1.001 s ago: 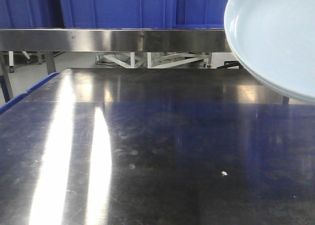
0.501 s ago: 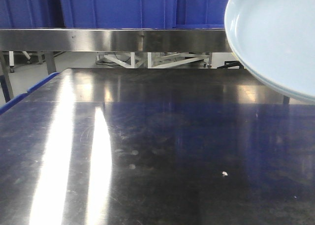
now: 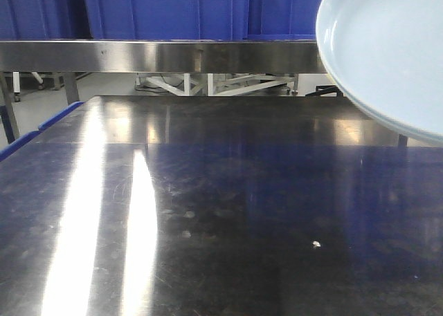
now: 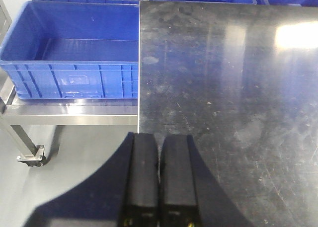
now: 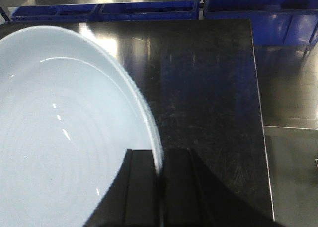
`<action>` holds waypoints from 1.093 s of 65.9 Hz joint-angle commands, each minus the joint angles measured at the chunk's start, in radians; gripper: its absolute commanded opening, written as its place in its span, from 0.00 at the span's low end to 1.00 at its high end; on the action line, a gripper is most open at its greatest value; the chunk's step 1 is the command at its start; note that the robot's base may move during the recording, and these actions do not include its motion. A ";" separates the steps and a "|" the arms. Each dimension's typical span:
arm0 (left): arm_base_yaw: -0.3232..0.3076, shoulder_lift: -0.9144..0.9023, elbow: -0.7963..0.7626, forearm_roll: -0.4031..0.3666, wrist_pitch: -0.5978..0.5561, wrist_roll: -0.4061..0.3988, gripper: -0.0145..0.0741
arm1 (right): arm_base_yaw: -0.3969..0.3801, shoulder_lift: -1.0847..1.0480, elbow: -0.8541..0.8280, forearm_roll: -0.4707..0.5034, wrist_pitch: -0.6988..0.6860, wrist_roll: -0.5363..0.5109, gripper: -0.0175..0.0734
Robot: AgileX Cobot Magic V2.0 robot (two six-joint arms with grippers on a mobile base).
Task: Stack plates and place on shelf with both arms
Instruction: 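Hold the lifted plate stack raised in the right gripper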
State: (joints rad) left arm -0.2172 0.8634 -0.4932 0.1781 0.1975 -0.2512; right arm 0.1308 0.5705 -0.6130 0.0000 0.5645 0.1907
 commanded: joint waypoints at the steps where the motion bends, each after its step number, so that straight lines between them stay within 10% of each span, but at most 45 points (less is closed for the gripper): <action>1: -0.001 -0.008 -0.028 0.002 -0.083 -0.009 0.26 | -0.006 -0.003 -0.027 0.000 -0.090 -0.006 0.25; 72: -0.001 -0.008 -0.028 0.002 -0.083 -0.009 0.26 | -0.006 -0.003 -0.027 0.000 -0.090 -0.006 0.25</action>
State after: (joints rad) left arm -0.2172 0.8634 -0.4932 0.1781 0.1975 -0.2512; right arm 0.1308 0.5705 -0.6130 0.0000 0.5645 0.1907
